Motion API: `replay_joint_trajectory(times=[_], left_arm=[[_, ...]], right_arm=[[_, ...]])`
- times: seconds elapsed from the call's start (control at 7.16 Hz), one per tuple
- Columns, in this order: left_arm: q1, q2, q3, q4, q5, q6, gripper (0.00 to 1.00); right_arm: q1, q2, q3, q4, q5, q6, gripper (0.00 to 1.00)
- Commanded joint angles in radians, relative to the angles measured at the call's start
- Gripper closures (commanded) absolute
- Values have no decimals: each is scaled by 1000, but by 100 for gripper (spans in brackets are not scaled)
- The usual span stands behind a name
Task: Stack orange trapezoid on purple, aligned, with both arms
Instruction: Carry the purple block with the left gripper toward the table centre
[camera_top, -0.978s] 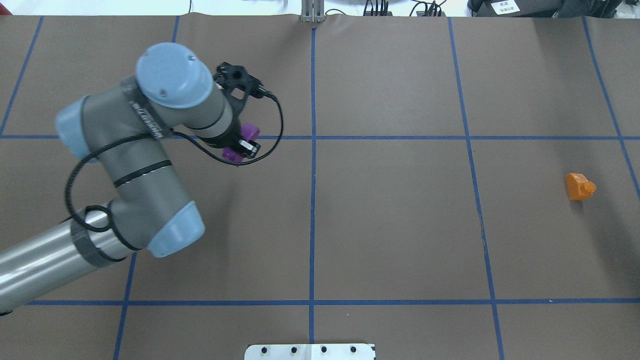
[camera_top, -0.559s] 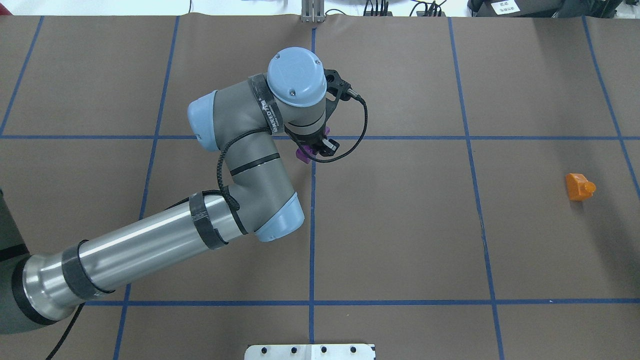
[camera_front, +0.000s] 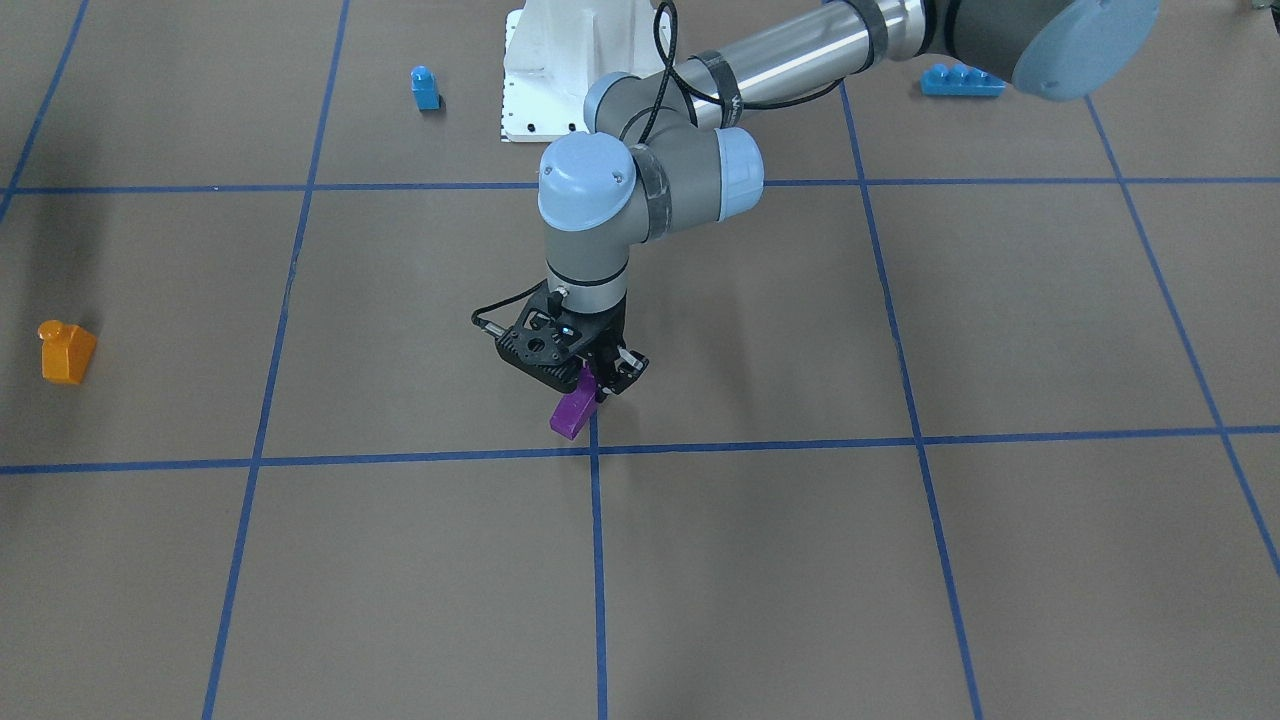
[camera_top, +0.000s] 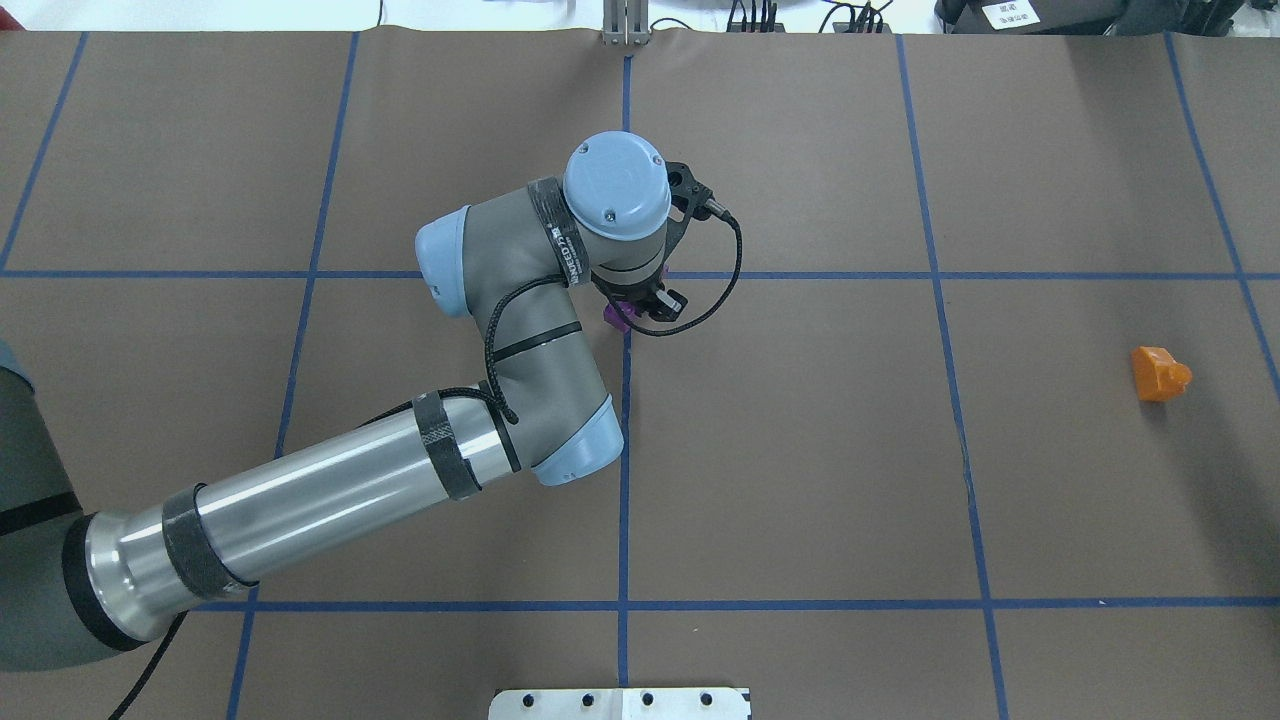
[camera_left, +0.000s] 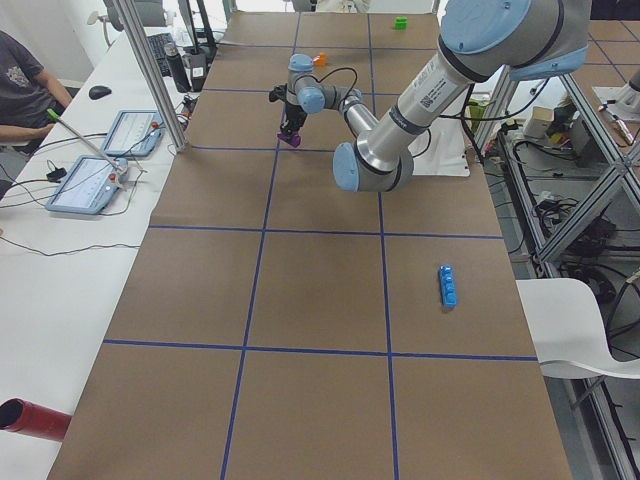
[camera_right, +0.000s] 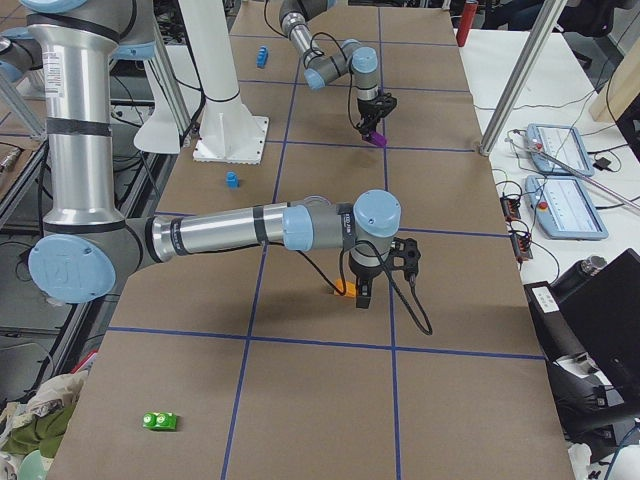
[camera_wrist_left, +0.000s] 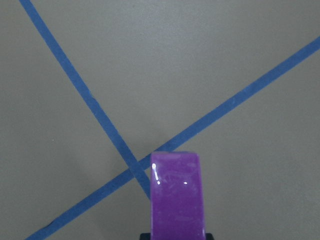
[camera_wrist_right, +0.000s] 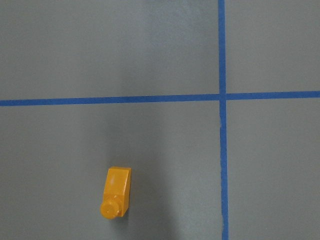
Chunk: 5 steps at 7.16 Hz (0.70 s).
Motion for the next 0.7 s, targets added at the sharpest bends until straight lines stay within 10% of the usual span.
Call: replay_joint_trajectory(times=[0.0,0.28,0.42,0.56], left_arm=[[1,1,8,5,0,48,100],[8,4,34,-1,0,59,100],[16,4,37,-4,0,60,83],[19,1,37,-7,-1,46,17]], right_arm=[[-81,-81,7,250,-13,252,0],[-103,-83,6,247,-11,270,0],[-117,-83,6,247,-11,285,0],[-125,-83,6,247,-11,291,0]])
